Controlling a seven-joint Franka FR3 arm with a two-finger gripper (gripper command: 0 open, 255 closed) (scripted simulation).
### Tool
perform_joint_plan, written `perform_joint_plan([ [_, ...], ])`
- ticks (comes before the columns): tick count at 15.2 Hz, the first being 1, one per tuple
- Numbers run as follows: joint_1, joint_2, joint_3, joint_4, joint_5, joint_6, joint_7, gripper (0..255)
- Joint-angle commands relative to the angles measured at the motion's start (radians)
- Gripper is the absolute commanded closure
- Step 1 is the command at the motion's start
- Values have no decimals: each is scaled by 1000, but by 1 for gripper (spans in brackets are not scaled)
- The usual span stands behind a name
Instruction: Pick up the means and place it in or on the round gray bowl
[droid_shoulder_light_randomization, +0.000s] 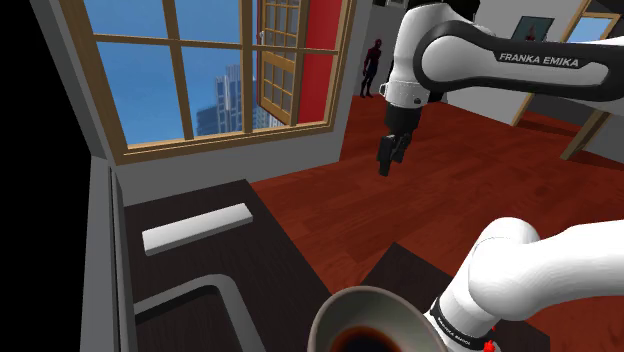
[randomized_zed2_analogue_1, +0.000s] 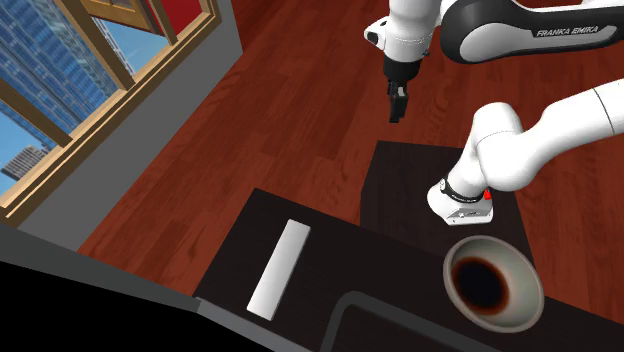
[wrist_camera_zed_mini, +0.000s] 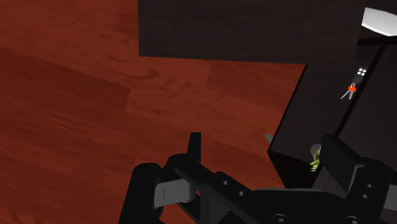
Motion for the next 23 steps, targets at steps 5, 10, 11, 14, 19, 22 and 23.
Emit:
perform_joint_plan([
  [5,54,127,21,55,22,79,-49,0],
  [10,115,281,51,141,46,157,-111,0],
  [11,127,311,58,160,50,170,-123,0],
  [14,160,399,80,220,62,203,-159,0],
  [19,210,540,121,331,73,244,-217,0],
  [22,238,621,148,402,75,261,-250,0],
  [23,248,647,157,427,75,265,-260,0],
])
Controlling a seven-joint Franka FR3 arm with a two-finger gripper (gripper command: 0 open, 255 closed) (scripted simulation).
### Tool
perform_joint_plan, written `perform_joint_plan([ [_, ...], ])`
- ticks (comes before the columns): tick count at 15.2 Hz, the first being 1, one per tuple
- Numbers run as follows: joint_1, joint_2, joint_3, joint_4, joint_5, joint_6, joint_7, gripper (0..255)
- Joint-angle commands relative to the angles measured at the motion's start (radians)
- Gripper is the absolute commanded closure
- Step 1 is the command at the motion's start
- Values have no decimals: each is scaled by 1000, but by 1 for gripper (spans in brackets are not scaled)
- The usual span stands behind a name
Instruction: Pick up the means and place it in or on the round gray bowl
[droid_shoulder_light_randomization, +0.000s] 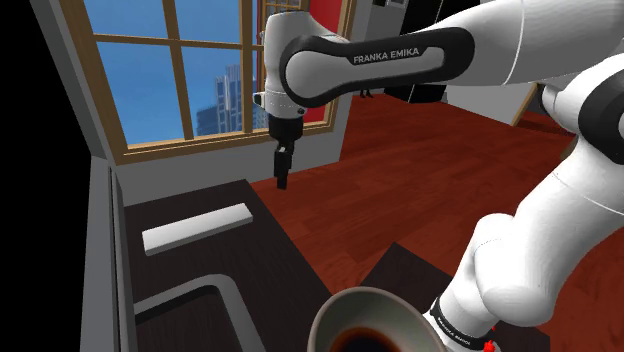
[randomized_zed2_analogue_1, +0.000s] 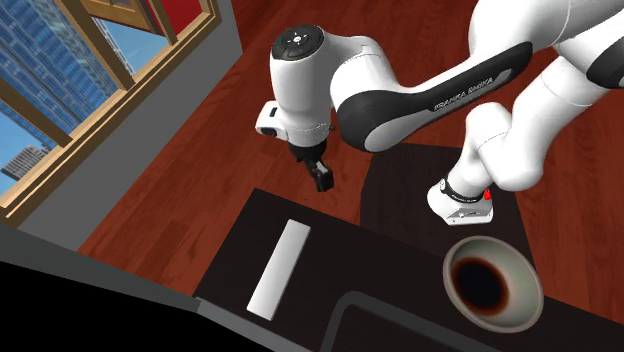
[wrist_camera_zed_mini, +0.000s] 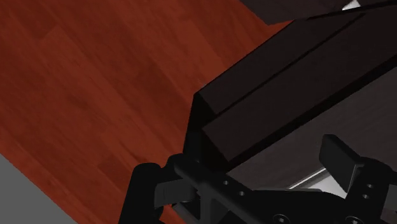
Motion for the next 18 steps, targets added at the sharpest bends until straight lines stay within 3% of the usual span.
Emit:
perform_joint_plan([
  [1,21,55,21,49,0,11,-18,0],
  [15,166,402,153,425,-60,6,-140,0],
  [18,166,405,152,389,-61,45,-139,0],
])
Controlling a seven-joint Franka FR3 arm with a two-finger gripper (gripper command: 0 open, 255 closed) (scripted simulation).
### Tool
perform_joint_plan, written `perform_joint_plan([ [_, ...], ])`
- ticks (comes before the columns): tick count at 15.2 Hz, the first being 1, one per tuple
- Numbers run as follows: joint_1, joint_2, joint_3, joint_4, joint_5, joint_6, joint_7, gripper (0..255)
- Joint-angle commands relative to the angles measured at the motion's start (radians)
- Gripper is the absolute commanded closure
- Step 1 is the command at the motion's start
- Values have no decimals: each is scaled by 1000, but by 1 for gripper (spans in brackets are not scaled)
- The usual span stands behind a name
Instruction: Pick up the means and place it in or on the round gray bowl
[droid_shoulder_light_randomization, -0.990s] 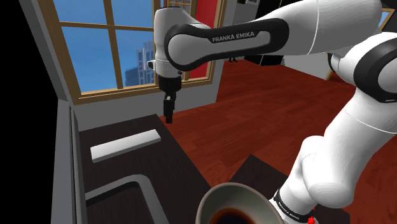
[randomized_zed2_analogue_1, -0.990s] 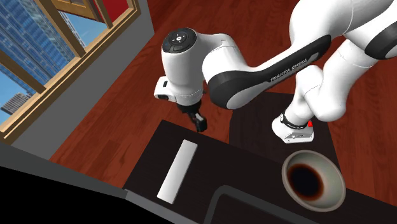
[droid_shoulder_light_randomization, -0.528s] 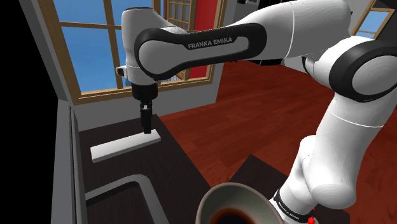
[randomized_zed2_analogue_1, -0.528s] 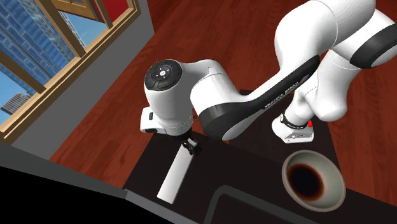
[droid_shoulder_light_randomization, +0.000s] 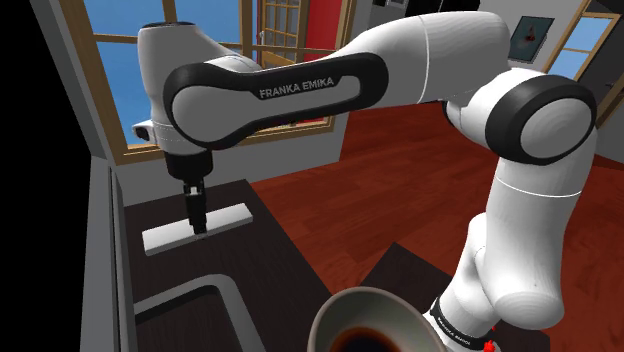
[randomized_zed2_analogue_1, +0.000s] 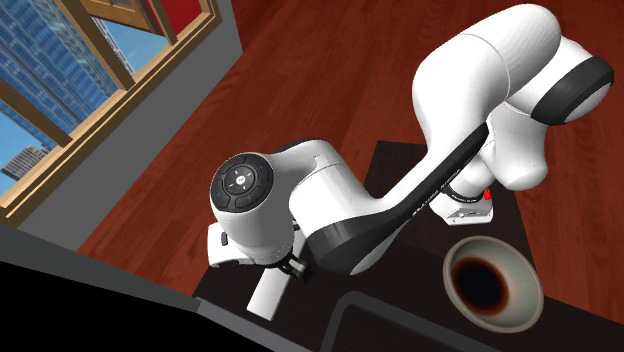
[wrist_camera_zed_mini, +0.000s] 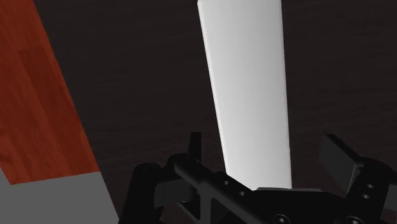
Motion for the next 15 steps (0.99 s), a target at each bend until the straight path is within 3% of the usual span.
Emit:
perform_joint_plan([
  [1,2,10,1,-13,-3,23,0,0],
  [5,2,17,0,-52,-5,69,2,0],
  [13,2,17,0,-51,-5,69,2,0],
  [14,2,17,0,-51,-5,69,2,255],
  [15,2,17,0,-51,-5,69,2,255],
])
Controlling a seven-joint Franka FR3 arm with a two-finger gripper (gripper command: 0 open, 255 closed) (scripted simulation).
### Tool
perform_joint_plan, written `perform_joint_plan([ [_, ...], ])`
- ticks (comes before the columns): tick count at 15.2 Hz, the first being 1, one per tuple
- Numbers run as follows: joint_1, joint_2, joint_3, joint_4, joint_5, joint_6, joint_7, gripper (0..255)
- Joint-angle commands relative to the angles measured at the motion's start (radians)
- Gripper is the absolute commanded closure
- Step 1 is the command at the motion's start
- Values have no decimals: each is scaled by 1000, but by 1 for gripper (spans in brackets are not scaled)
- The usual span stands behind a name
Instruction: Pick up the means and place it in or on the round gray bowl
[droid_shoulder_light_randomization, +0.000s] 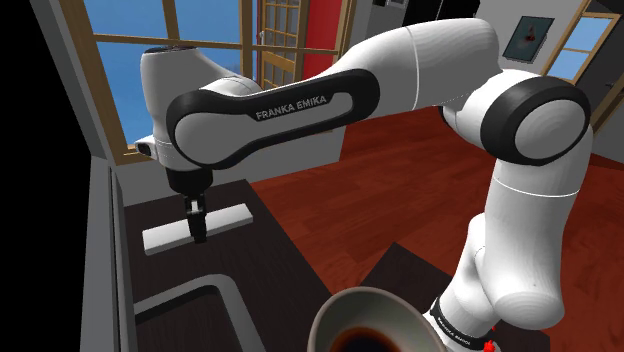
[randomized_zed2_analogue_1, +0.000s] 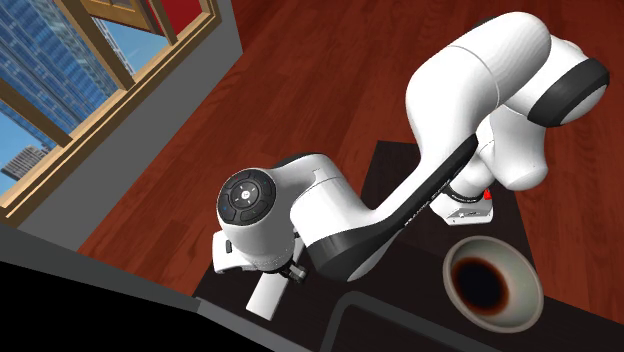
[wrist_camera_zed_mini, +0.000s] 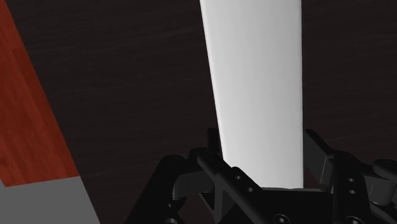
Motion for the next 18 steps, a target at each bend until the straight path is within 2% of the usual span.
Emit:
perform_joint_plan([
  [1,0,1,0,0,0,0,0,255],
  [8,0,1,0,-1,0,0,0,255],
  [18,2,-14,2,114,5,-129,-2,255],
])
